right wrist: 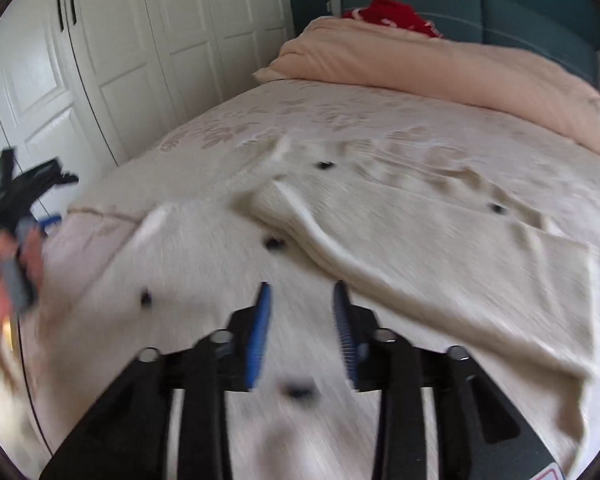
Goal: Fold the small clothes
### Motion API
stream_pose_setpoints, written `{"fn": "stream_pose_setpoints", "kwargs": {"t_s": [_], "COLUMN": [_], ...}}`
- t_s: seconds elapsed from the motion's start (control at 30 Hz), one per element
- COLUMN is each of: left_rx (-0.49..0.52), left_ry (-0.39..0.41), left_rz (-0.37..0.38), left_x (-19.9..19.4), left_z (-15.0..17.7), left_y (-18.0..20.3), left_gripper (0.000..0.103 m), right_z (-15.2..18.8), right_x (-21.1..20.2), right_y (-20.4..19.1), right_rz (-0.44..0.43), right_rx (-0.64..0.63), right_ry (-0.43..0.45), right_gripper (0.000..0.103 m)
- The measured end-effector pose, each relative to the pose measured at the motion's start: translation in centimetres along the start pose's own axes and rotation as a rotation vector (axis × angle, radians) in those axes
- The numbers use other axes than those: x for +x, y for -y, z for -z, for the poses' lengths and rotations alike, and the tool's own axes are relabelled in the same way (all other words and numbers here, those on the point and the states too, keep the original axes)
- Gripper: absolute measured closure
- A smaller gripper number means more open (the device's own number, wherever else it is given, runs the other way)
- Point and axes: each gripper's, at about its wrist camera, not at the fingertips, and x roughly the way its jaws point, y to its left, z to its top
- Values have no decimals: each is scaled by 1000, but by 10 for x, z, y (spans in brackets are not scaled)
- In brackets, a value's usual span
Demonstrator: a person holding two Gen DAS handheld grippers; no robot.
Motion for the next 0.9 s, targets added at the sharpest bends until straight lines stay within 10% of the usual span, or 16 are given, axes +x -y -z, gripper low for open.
{"fn": "stream_pose_setpoints", "kwargs": {"t_s": [0.13, 0.3, 0.37, 0.63, 0.8, 0.87, 0.9], "left_rx": [62, 55, 46, 365, 540, 587, 603], "left_ry": [-18, -72, -58, 107, -89, -222, -262], "left_rz": [-133, -220, -142, 375, 664, 663, 650], "left_x": [48, 81, 64, -91, -135, -122, -115], "left_z": [-40, -54, -59, -2, 141, 207, 230], "left_y": [-13, -14, 10, 215, 315, 326, 324], "left_gripper": [27, 89, 93, 93, 81, 44, 43], "right_z": [31, 66, 77, 93, 106, 111, 113], "right_x": [-30, -54, -64, -96, -111, -114, -116], "right_y": [17, 40, 48, 85, 108, 115, 121], "right_rz": [23, 47, 55, 107, 149, 167, 172], "right_rx": [71, 200, 240, 310, 346, 343, 349], "right_ry": [-3, -1, 1, 53, 65, 55, 53], "right_gripper": [60, 59, 59, 59, 56, 56, 56]}}
